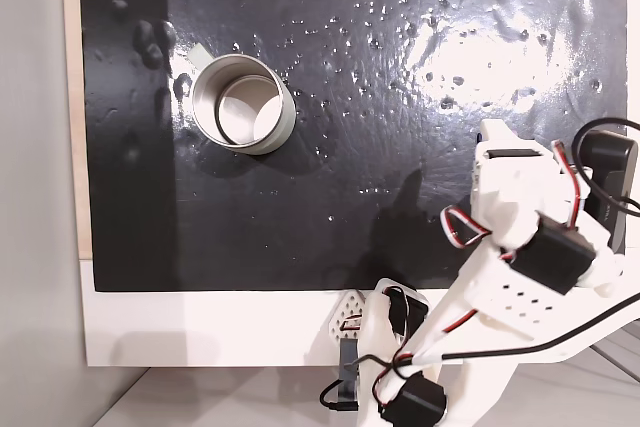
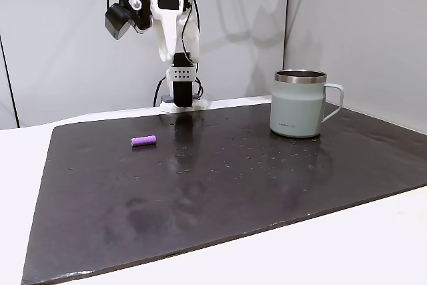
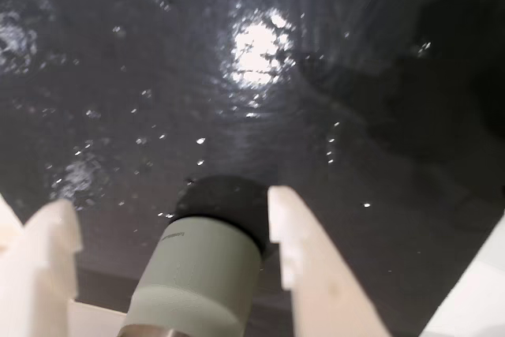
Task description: Grasp a pengrip and put it in the cup.
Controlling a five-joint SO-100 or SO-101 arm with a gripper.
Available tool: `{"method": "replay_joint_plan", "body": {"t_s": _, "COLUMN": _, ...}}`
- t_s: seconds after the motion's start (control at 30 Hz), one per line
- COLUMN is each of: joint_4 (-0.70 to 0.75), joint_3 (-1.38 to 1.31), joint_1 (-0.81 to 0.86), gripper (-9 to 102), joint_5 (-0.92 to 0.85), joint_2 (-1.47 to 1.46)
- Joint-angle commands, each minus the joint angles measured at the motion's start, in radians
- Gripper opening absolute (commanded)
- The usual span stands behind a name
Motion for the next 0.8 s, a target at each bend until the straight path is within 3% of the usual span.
{"method": "replay_joint_plan", "body": {"t_s": 0.0, "joint_4": -0.006, "joint_3": -0.063, "joint_1": 0.063, "gripper": 23, "joint_5": -0.052, "joint_2": -0.041}}
{"method": "replay_joint_plan", "body": {"t_s": 0.77, "joint_4": -0.353, "joint_3": -0.012, "joint_1": 0.114, "gripper": 23, "joint_5": -0.075, "joint_2": -0.411}}
